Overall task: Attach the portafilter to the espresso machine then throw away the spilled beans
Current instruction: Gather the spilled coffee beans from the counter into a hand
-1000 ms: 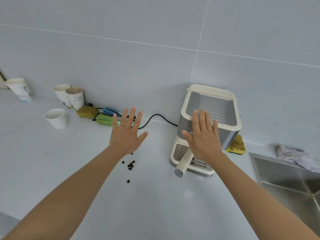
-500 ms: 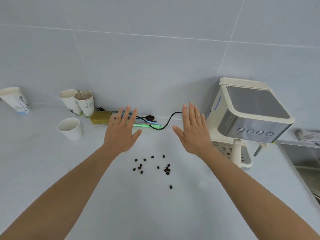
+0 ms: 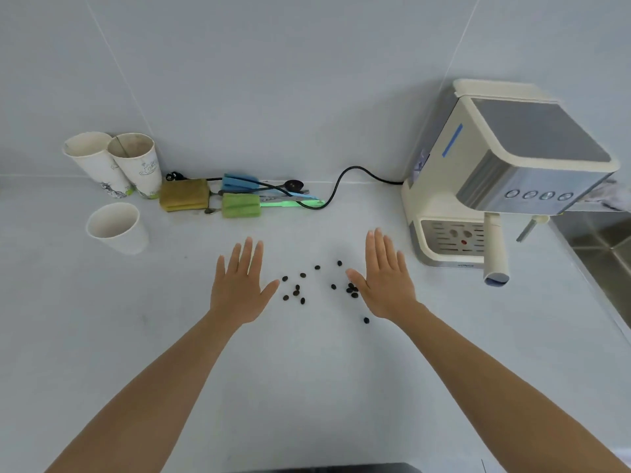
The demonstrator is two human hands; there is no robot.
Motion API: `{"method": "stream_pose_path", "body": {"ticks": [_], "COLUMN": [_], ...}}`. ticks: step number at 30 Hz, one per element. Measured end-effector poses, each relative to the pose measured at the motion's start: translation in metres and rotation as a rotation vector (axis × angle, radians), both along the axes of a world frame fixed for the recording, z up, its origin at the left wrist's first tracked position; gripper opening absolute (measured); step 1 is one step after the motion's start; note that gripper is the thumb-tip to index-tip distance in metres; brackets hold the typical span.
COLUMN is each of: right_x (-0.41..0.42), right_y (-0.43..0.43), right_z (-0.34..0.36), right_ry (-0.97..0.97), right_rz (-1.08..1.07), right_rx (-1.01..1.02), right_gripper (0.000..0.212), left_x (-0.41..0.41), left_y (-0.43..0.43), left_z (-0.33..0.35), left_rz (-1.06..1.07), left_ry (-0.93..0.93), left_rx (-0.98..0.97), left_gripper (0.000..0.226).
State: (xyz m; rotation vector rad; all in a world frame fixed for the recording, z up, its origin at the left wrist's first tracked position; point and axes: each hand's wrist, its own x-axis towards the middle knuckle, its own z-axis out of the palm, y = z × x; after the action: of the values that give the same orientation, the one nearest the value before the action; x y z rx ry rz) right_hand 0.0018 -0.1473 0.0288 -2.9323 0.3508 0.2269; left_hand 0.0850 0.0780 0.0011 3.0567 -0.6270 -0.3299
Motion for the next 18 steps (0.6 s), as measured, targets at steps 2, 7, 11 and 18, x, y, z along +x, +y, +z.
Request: {"method": "stream_pose_path", "body": {"ticks": [2,7,11,18], "right_x": [-0.012,-0.04,-0.048,-0.039], "right_y": [0.001,0.005,0.008,0.009], "right_z": [-0.023,-0.071,-0.085,-0.092], "right_ry": [0.058,0.191,0.29,0.326], "right_rz": [-0.016,-0.06,-0.108,-0.134], "right_rx": [0.019,0.059,0.032,-0.013], "right_gripper": [0.078,0.104,0.076,0.072], "left_x": [-0.011,-0.038,-0.049,-0.045], "left_y": [-0.002,-0.005,-0.013,-0.035], "left_z": [-0.018,-0.047,-0.056,-0.06], "left_rz": [0.025,0.091,0.108,0.146], "left_ry": [0.082,0.253,0.316,0.306], "left_rx": [0.002,0.017,0.068,0.088], "left_gripper": [0.076,0.082,0.082,0.084]}}
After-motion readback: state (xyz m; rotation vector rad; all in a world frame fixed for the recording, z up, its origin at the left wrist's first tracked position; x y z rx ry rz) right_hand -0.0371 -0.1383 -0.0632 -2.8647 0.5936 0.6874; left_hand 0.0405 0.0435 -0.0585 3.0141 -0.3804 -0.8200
